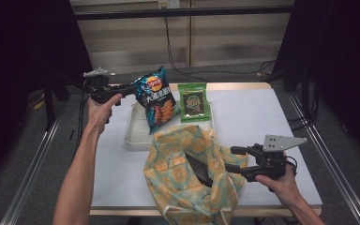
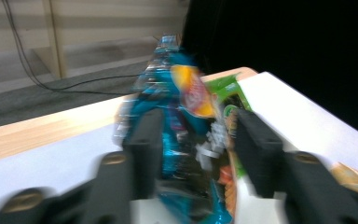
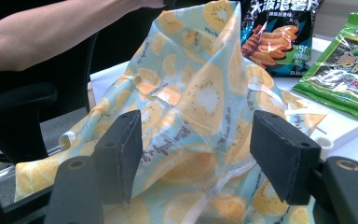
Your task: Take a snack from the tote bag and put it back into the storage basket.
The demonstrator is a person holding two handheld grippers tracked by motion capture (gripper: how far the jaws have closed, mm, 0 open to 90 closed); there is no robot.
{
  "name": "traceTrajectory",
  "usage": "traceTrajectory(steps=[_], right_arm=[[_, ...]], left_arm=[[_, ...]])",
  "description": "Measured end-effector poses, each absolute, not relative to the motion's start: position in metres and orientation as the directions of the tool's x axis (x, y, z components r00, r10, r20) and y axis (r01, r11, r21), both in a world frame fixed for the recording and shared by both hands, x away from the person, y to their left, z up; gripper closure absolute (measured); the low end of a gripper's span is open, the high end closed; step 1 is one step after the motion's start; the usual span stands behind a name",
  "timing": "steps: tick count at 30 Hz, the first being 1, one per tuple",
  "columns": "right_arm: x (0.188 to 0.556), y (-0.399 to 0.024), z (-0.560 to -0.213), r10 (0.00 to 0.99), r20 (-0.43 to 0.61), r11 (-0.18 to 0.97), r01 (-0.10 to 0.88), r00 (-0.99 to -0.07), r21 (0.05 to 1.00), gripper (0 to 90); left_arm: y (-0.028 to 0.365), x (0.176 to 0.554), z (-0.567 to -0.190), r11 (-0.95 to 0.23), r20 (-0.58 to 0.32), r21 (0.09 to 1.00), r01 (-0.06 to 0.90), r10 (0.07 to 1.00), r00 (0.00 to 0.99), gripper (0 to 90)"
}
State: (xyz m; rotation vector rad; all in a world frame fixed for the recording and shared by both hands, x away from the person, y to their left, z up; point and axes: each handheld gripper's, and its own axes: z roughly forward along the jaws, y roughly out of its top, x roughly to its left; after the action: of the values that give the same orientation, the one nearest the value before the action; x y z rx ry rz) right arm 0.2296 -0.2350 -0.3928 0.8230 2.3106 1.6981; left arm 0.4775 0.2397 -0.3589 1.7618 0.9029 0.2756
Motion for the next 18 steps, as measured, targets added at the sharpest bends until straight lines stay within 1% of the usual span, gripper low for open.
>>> traceTrajectory(steps=[1, 2, 3, 4, 5, 6, 8, 11, 15, 18], right_arm=[[0.23, -0.235, -0.393, 0.514, 0.189, 0.206, 0.334, -0.837, 0.92, 34.4], [0.23, -0.235, -0.393, 0.513, 0.191, 0.204, 0.335, -0.837, 0.92, 34.4], [0.23, -0.235, -0.393, 0.513, 0.189, 0.207, 0.335, -0.837, 0.919, 34.4], [0.23, -0.234, -0.393, 0.513, 0.192, 0.207, 0.338, -0.836, 0.918, 34.4], [0.23, -0.234, -0.394, 0.513, 0.19, 0.21, 0.337, -0.837, 0.918, 34.4], [0.23, -0.233, -0.394, 0.511, 0.191, 0.209, 0.338, -0.838, 0.918, 34.4], [0.23, -0.233, -0.394, 0.514, 0.19, 0.212, 0.339, -0.836, 0.917, 34.3], [0.231, -0.232, -0.394, 0.513, 0.19, 0.212, 0.339, -0.837, 0.917, 34.3], [0.232, -0.232, -0.396, 0.515, 0.195, 0.213, 0.346, -0.834, 0.914, 34.3], [0.232, -0.231, -0.396, 0.512, 0.205, 0.207, 0.351, -0.834, 0.913, 34.3]], left_arm=[[0.24, 0.476, -0.36, -0.123, -0.248, 0.89, 0.438, 0.677, 0.693, 56.5], [0.24, 0.475, -0.362, -0.126, -0.254, 0.889, 0.44, 0.663, 0.704, 60.4], [0.239, 0.472, -0.363, -0.138, -0.237, 0.891, 0.433, 0.672, 0.702, 63.6], [0.237, 0.47, -0.364, -0.141, -0.237, 0.893, 0.428, 0.661, 0.712, 66.2], [0.237, 0.469, -0.366, -0.133, -0.254, 0.894, 0.429, 0.637, 0.728, 74.0], [0.235, 0.467, -0.369, -0.144, -0.247, 0.892, 0.428, 0.637, 0.73, 78.6], [0.23, 0.462, -0.377, -0.163, -0.262, 0.889, 0.428, 0.585, 0.768, 89.5], [0.217, 0.455, -0.389, -0.247, -0.248, 0.866, 0.436, 0.544, 0.801, 90.0], [0.201, 0.45, -0.415, -0.292, -0.271, 0.836, 0.465, 0.516, 0.812, 90.0], [0.191, 0.449, -0.431, -0.34, -0.266, 0.812, 0.474, 0.508, 0.819, 90.0]])
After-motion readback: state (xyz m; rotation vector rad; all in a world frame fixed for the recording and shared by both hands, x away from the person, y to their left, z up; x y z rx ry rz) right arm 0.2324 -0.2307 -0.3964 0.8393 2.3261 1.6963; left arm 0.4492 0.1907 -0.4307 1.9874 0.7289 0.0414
